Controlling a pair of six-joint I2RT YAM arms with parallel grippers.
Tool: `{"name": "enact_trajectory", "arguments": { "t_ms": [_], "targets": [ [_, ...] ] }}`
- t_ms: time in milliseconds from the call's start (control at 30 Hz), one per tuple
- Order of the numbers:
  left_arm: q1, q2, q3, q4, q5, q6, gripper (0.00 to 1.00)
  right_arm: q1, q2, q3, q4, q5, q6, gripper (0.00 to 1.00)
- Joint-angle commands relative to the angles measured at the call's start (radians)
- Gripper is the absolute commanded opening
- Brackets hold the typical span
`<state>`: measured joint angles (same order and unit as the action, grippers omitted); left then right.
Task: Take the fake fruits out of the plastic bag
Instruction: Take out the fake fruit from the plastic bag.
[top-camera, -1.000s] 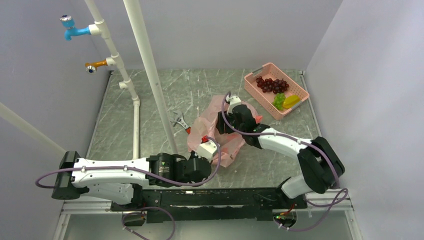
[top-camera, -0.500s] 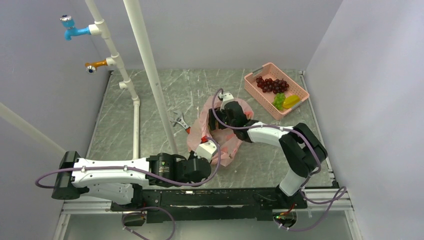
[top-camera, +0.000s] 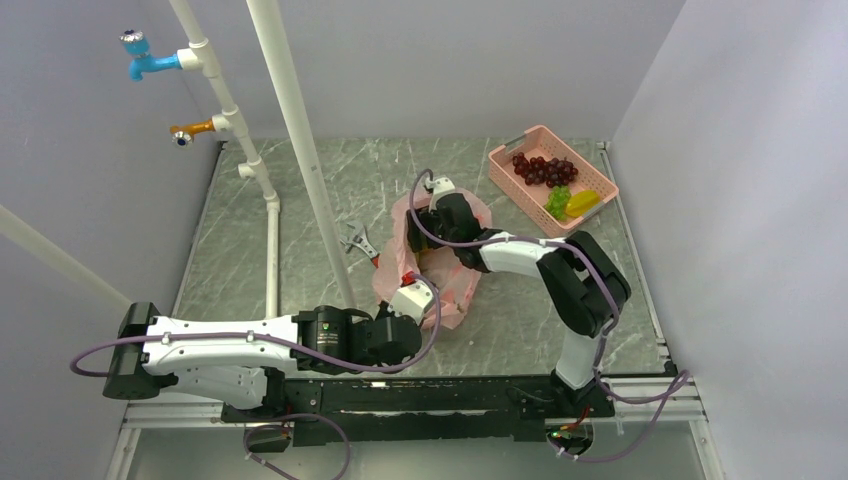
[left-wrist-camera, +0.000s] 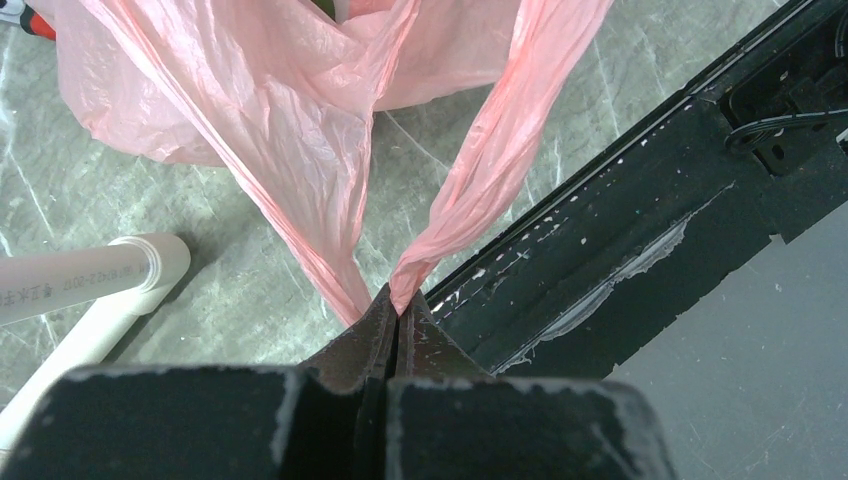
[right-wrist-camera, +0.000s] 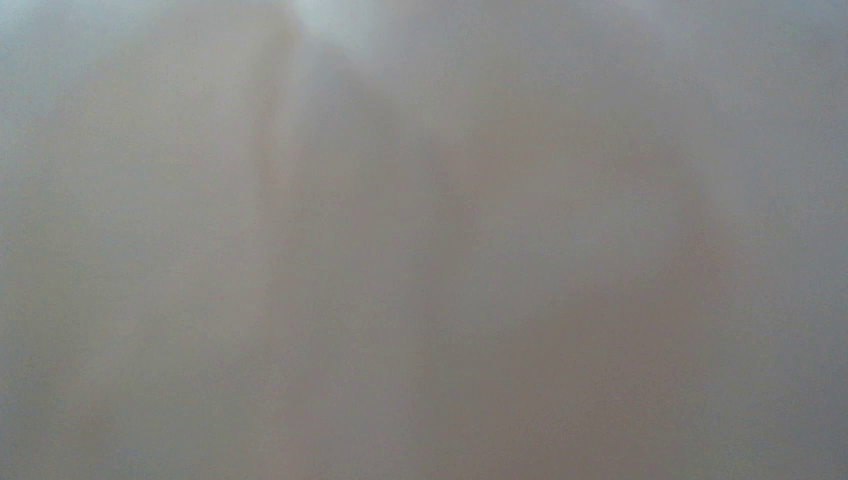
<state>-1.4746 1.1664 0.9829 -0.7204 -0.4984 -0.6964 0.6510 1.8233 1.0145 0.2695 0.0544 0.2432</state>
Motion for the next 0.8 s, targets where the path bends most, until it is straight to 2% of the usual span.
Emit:
{"name": "enact_trajectory", "arguments": {
  "t_ms": [0, 433, 667, 767],
  "targets": [
    [-0.009, -0.028, 0.017, 0.006, -0.015, 0.004, 0.0, 0.004, 0.05, 0.073, -0.003, -0.003, -0.038, 0.84],
    [-0.009, -0.022, 0.018, 0.014, -0.01, 0.013, 0.0, 0.004, 0.099, 0.076, -0.027, -0.026, -0.04, 0.69],
    [-0.009, -0.018, 0.014, 0.02, -0.01, 0.012, 0.0, 0.006, 0.016, 0.041, -0.033, -0.044, -0.033, 0.52],
    [-0.009, -0.021, 0.007, 0.02, -0.012, 0.004, 0.0, 0.006, -0.053, 0.016, -0.038, -0.044, -0.026, 0.41]
  ]
}}
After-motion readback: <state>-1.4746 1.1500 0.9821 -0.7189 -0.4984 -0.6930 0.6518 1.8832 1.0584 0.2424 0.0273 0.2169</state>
